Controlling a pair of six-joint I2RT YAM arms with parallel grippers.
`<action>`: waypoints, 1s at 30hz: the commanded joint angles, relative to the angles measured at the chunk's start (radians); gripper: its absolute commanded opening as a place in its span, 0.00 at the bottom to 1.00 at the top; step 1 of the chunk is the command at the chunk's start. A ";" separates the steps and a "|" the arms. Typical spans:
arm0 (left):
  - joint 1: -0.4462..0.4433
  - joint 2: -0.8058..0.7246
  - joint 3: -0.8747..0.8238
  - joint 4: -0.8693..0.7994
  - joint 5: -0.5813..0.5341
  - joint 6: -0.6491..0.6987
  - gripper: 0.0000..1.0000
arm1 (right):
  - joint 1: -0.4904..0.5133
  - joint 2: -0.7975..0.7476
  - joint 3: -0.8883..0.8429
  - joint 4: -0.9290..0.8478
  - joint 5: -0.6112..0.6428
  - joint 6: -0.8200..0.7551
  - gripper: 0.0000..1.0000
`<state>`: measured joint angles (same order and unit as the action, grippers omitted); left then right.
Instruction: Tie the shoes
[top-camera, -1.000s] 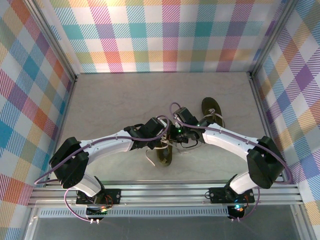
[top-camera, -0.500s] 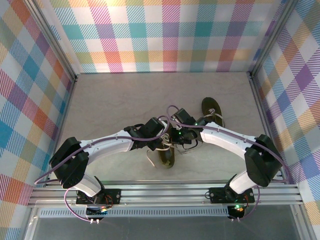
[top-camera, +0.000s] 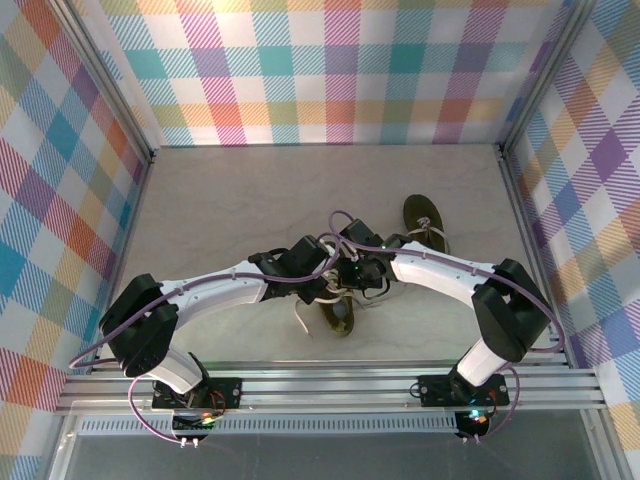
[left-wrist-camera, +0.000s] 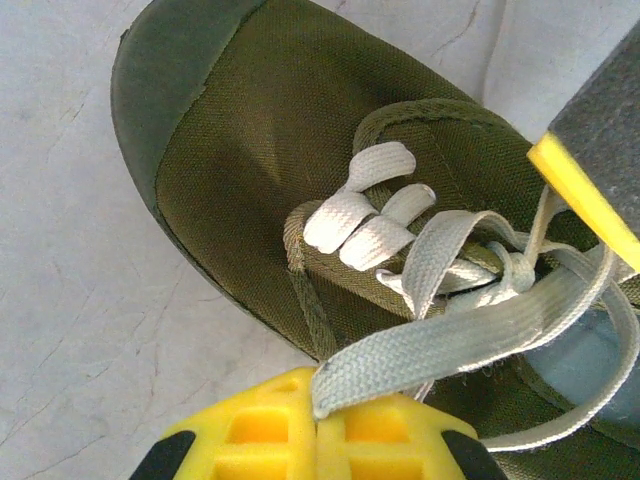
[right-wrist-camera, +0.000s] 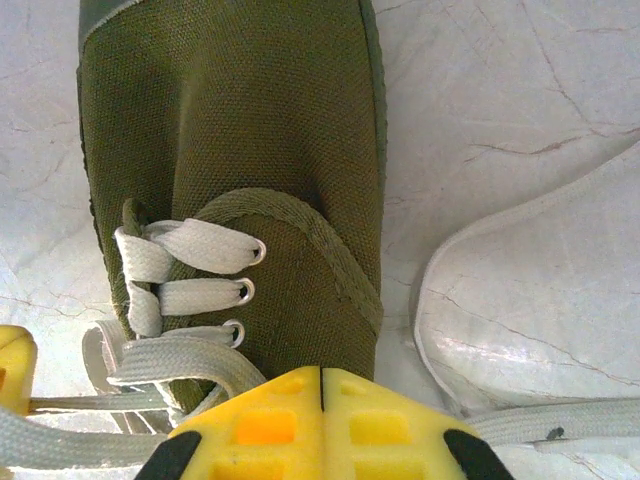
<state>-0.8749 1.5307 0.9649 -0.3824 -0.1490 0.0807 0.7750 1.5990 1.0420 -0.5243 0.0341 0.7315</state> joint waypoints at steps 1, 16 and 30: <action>-0.013 0.008 -0.010 0.017 0.010 -0.002 0.00 | 0.004 -0.034 -0.020 0.025 0.014 0.000 0.04; -0.013 0.008 -0.009 0.018 0.003 -0.001 0.00 | 0.012 -0.086 -0.054 0.076 -0.034 0.034 0.23; -0.013 0.008 -0.009 0.014 0.001 0.004 0.00 | 0.044 -0.148 -0.112 0.156 -0.084 0.075 0.31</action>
<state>-0.8757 1.5307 0.9649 -0.3824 -0.1471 0.0792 0.8120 1.4574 0.9459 -0.3973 -0.0235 0.7868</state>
